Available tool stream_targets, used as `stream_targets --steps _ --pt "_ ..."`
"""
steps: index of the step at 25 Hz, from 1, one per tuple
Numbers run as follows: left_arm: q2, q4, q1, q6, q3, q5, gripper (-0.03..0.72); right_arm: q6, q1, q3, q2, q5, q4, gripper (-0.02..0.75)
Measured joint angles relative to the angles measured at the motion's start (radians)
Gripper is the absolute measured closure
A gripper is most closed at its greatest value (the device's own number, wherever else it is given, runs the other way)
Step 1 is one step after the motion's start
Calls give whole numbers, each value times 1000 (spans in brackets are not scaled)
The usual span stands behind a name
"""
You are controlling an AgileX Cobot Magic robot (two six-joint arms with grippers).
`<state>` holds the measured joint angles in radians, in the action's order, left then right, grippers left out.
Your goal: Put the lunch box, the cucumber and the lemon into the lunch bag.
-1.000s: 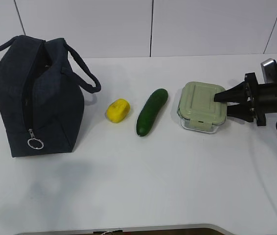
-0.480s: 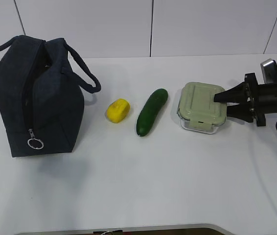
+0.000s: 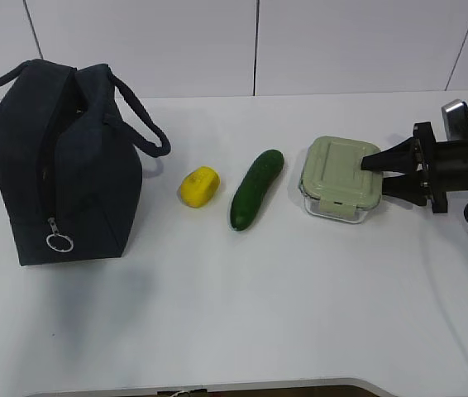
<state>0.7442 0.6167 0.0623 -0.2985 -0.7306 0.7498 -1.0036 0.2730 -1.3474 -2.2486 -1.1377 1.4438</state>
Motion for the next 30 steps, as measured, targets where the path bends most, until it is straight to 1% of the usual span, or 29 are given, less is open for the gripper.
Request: stream_targets --steps 3,6,9,13,17,20,25,30 --pt "104 39 0 -45 -40 -46 350 0 0 0 0 0 4 364" --pt "219 78 0 -84 -108 -64 350 2 0 0 0 1 4 364" --pt "330 117 0 -96 -185 -66 350 11 0 0 0 2 4 364" --pt "486 138 0 -101 -302 -43 350 31 0 0 0 2 4 364" --pt "603 163 0 -101 -377 -7 350 35 -1 0 9 5 -5 364" --pt "662 165 0 -101 -390 7 344 37 -1 0 29 9 -9 364" --pt "728 165 0 -101 -392 1 281 41 -1 0 85 9 -13 364" --pt "787 167 0 -101 -417 -3 270 57 -1 0 134 9 -14 364"
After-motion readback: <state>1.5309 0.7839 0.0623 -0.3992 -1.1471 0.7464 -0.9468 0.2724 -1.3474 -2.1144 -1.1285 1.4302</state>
